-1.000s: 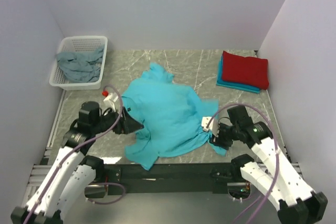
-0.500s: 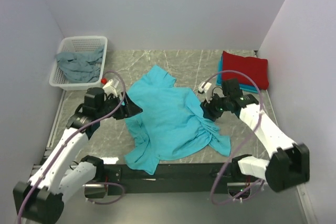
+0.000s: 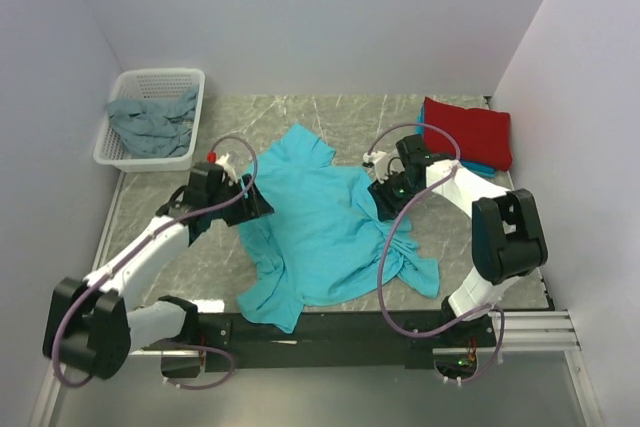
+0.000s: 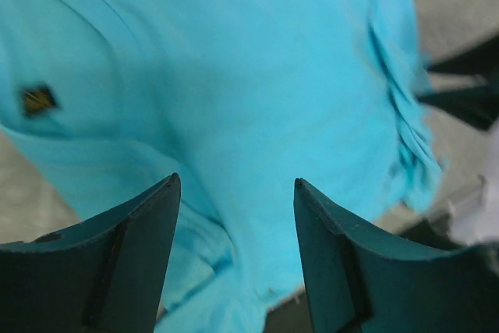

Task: Fold and stack the t-shirts
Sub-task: Flatten the tshirt out

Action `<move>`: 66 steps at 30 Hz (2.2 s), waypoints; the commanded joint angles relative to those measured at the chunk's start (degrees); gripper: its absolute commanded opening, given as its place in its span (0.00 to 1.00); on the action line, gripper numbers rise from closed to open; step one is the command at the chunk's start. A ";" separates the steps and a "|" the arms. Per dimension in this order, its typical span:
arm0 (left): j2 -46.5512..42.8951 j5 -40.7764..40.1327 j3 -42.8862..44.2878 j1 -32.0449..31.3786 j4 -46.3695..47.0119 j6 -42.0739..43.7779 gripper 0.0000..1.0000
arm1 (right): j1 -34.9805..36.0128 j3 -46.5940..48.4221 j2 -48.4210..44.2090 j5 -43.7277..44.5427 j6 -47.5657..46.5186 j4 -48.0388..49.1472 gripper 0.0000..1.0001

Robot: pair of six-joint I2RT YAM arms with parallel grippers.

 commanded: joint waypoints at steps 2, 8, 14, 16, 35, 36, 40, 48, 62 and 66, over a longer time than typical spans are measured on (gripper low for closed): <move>7.60 -16.43 9.82 0.53 1.61 3.06 0.66 | 1.89 3.82 2.44 1.22 1.19 0.81 0.51; 21.75 -8.83 19.92 6.77 7.94 3.32 0.61 | 1.98 4.52 2.71 2.45 1.72 1.69 0.46; 40.73 -3.89 42.06 7.21 3.04 13.25 0.62 | 2.07 4.70 1.48 0.43 1.28 1.25 0.48; 47.94 -1.27 49.36 7.21 -0.29 16.23 0.62 | 2.24 4.70 1.39 0.17 0.84 0.99 0.49; 70.46 -3.88 71.88 3.78 -11.91 23.54 0.58 | 7.34 3.29 2.35 5.60 0.22 0.89 0.50; 70.72 -4.58 72.14 3.69 -12.09 23.72 0.58 | 7.86 3.21 2.44 6.66 0.49 1.77 0.50; 71.78 -5.21 72.24 3.52 -13.23 24.24 0.50 | 8.48 3.20 3.76 10.18 1.63 2.92 0.43; 69.94 -5.38 70.39 3.61 -12.97 25.56 0.04 | 8.13 4.69 -0.54 17.98 2.16 5.72 0.00; 55.44 -7.05 60.81 7.38 -3.83 21.70 0.09 | 2.60 27.91 9.92 40.46 2.77 12.59 0.66; 53.68 -8.62 60.81 7.39 -4.18 21.87 0.32 | 2.51 20.54 2.81 21.31 -0.37 6.28 0.67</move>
